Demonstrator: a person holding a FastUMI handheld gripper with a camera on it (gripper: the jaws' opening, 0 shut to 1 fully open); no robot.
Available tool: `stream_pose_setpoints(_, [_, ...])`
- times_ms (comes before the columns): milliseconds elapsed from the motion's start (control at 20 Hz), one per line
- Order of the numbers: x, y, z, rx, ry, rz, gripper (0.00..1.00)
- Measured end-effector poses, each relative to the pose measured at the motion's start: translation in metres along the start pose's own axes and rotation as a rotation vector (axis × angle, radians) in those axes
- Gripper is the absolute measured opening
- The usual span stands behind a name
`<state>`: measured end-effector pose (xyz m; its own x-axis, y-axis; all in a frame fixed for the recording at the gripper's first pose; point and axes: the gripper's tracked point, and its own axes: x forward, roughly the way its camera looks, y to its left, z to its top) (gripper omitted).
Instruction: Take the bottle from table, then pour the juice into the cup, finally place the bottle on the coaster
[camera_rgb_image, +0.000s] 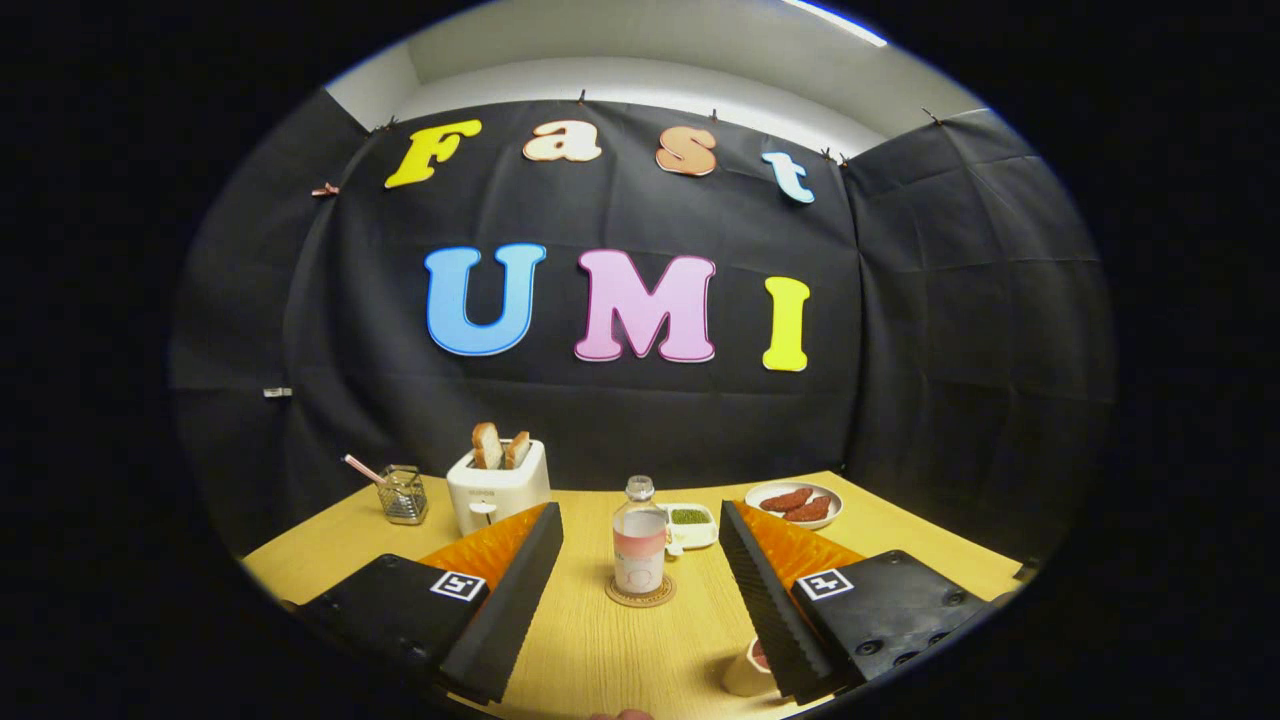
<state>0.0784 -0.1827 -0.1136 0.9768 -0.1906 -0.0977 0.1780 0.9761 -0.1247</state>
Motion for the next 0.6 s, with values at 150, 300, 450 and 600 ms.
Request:
stream_pose_setpoints(150, [-0.016,-0.020,0.035,-0.003,-0.033,0.042,0.96])
stream_pose_setpoints(300, [-0.027,-0.047,0.062,0.014,-0.052,0.058,0.96])
stream_pose_setpoints(450, [-0.039,-0.065,0.067,0.008,-0.036,0.081,0.97])
stream_pose_setpoints(600, [-0.047,-0.071,0.065,0.006,-0.013,0.122,0.97])
